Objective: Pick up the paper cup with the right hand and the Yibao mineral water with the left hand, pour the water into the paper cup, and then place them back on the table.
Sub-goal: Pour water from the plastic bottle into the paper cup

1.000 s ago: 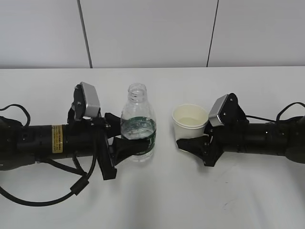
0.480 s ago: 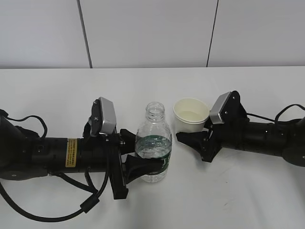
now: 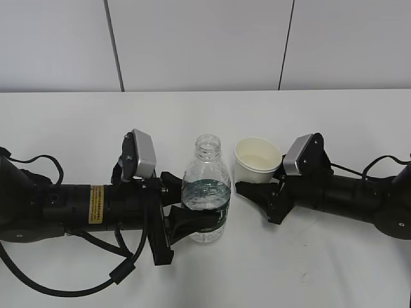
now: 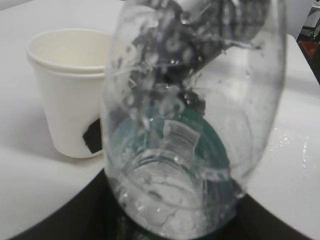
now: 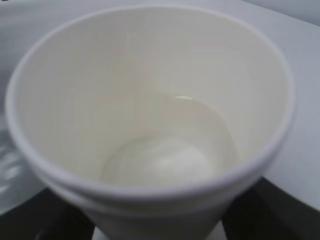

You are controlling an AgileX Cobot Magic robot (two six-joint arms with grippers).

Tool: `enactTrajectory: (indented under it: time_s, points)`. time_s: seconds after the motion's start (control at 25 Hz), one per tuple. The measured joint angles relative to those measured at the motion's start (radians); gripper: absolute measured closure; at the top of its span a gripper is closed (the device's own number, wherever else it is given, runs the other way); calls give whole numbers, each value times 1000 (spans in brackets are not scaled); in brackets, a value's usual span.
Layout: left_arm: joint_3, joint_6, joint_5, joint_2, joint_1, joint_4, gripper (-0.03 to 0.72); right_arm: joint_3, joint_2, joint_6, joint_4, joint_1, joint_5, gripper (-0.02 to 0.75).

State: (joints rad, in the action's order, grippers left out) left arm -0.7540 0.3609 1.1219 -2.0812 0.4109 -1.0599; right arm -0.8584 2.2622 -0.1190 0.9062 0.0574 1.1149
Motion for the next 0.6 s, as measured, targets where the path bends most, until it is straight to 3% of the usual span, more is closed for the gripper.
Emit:
enactTrajectory:
  time_s: [0.4, 0.6]
  points:
    - [0, 0, 0, 0, 0, 8, 344, 0, 6, 22, -4, 0, 6, 226]
    - [0, -10, 0, 0, 0, 88, 344, 0, 8, 24, -4, 0, 8, 226]
